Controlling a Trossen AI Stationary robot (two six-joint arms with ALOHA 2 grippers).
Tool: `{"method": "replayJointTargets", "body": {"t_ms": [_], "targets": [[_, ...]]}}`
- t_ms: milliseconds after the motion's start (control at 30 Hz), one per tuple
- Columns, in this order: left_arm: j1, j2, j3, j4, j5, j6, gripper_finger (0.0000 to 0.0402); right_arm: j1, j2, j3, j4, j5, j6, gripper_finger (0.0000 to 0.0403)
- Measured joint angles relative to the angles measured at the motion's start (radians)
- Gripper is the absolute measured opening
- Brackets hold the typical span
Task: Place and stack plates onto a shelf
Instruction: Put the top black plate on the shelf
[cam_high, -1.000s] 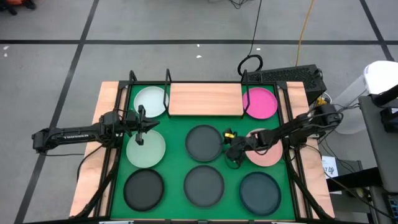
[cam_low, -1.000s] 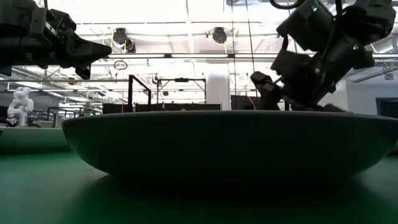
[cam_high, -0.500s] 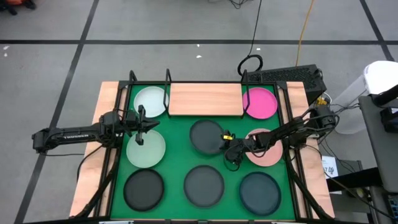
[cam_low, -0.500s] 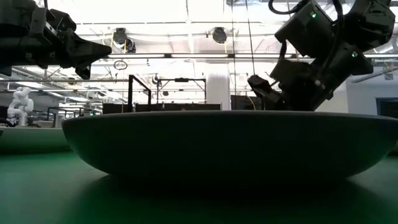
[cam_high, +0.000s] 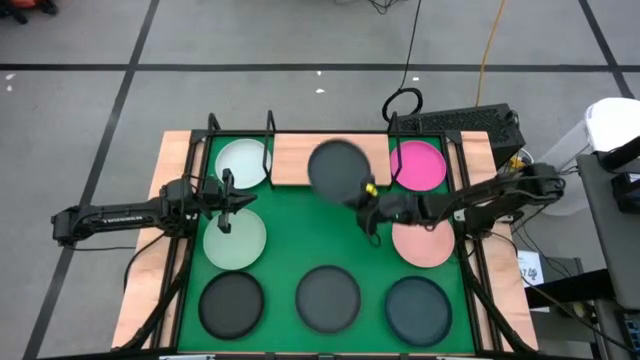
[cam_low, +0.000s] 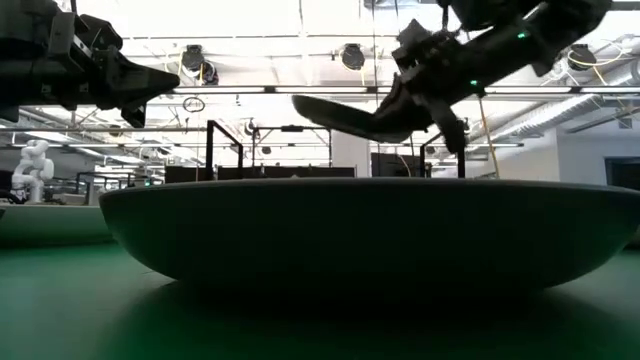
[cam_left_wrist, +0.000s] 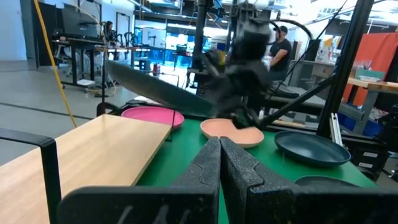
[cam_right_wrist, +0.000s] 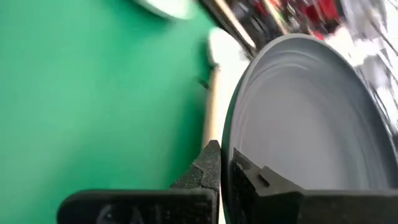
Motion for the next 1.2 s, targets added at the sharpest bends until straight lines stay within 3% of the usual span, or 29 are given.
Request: {"method": "replayJointTargets", "body": {"t_ms": [167, 467, 933, 1200], "targets": [[0.0, 0.0, 0.0, 0.0, 0.0, 0.0, 0.0004, -0.154, -0.053, 0.0, -0.083, -0.176, 0.167, 0.0001], [0.0, 0.0, 0.0, 0.0, 0.0, 0.0, 0.0004, -0.292, -0.032, -0.001, -0.17, -0.26, 0.208, 0.0001], [0.0, 0.0, 0.0, 0.0, 0.0, 0.0, 0.0004, -0.313, 0.094, -0.001, -0.155, -0.259, 0.204, 0.0002], [0.0, 0.0, 0.0, 0.0, 0.0, 0.0, 0.0004, -0.314, 0.094, -0.001, -0.147, -0.211, 0.181, 0.0038]]}}
